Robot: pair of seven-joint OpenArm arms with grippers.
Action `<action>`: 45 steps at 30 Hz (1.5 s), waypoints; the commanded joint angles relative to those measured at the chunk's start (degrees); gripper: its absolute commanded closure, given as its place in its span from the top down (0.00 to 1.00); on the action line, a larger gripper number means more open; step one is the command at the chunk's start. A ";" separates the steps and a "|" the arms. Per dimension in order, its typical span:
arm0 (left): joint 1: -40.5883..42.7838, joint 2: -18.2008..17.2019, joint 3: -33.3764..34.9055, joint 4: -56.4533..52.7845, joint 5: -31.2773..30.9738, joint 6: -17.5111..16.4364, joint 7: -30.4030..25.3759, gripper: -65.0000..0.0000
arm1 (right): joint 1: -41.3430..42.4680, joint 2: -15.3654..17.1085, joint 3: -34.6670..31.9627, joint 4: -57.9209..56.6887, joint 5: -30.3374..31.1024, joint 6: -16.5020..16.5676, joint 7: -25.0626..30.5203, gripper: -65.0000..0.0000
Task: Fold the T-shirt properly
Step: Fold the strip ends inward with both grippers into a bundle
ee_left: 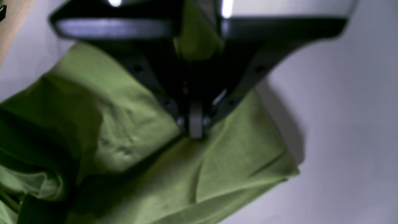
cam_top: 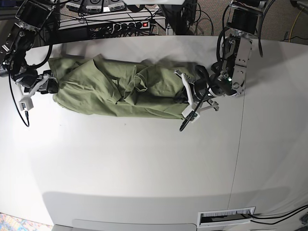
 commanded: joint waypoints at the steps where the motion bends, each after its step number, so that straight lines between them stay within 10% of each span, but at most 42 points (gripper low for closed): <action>1: 0.66 -0.92 -0.11 -0.52 4.90 1.07 6.01 0.00 | 0.76 1.27 0.39 0.13 1.92 0.06 0.87 0.39; 22: 0.63 -0.90 -0.09 -0.52 3.61 -0.39 5.81 0.00 | 0.76 0.61 -0.02 -9.35 7.72 0.06 0.42 0.39; 34: 0.68 -0.92 -0.11 -0.52 3.63 -0.42 5.84 0.00 | 0.79 -0.15 -13.53 -9.35 7.67 0.06 3.06 0.38; 41: 0.68 -0.87 -0.09 -0.55 3.37 -0.42 5.81 0.00 | 0.79 2.01 -13.38 -9.25 8.24 0.06 0.37 0.00; 45: 0.94 -0.68 -0.09 -0.55 -0.35 -0.44 5.77 0.00 | 0.76 5.01 -13.38 -8.98 14.19 0.06 -4.13 0.00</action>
